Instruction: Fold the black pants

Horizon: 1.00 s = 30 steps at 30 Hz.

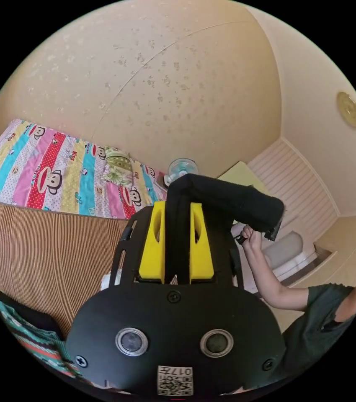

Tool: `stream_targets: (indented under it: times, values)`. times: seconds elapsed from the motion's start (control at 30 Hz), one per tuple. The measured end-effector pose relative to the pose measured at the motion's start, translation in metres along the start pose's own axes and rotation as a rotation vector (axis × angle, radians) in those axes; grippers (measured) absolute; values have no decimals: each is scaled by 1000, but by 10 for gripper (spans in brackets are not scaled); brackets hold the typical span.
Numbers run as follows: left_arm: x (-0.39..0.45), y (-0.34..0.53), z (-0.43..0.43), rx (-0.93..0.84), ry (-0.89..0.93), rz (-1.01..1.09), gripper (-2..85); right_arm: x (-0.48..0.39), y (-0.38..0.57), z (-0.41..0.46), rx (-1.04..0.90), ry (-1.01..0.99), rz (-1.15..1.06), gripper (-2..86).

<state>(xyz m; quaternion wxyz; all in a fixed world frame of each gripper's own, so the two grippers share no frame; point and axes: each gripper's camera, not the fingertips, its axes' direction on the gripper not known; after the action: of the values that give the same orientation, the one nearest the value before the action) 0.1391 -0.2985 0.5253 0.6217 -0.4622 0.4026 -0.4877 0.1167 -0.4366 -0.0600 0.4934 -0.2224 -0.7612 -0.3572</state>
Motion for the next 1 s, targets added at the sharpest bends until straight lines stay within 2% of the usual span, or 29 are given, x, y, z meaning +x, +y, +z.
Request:
stream_targets:
  times: [0.1, 0.17, 0.27, 0.33, 0.43, 0.5, 0.57, 0.63, 0.73, 0.77, 0.8, 0.83, 0.87, 0.93, 1.0]
  values:
    - [-70, -43, 21, -2, -52, -159, 112, 55, -5, 46, -87, -38, 101, 72]
    - [-97, -38, 26, -42, -122, -175, 112, 78, 20, 63, -147, -54, 82, 71]
    - [-125, 15, 54, -292, -241, -101, 113, 116, 94, 93, -352, -41, 55, 61]
    - [-150, 83, 84, -523, -329, -114, 121, 141, 145, 107, -501, -48, 101, 51]
    - [-179, 153, 109, -746, -476, -146, 156, 171, 221, 110, -675, -133, 214, 34]
    - [-198, 175, 112, -800, -548, -183, 170, 183, 258, 103, -763, -158, 282, 26]
    - [-213, 186, 115, -838, -514, -219, 169, 190, 275, 98, -806, -139, 344, 22]
    - [-225, 190, 129, -937, -500, -188, 153, 194, 283, 96, -837, -157, 395, 19]
    - [-240, 169, 145, -1123, -639, -65, 57, 193, 283, 98, -875, -235, 442, 16]
    - [-244, 161, 145, -1155, -588, -62, 48, 191, 279, 100, -887, -267, 444, 15]
    - [-252, 141, 142, -1217, -440, -102, 43, 187, 272, 102, -892, -299, 427, 15]
    - [-257, 120, 132, -1236, -231, -168, 40, 185, 268, 103, -895, -312, 414, 15]
    - [-258, 108, 124, -1215, -112, -202, 40, 182, 261, 104, -899, -324, 389, 17]
    - [-262, 66, 83, -1017, 277, -283, 40, 179, 252, 106, -900, -314, 363, 19]
    - [-274, 50, 52, -873, 414, -326, 40, 178, 245, 111, -908, -280, 341, 30]
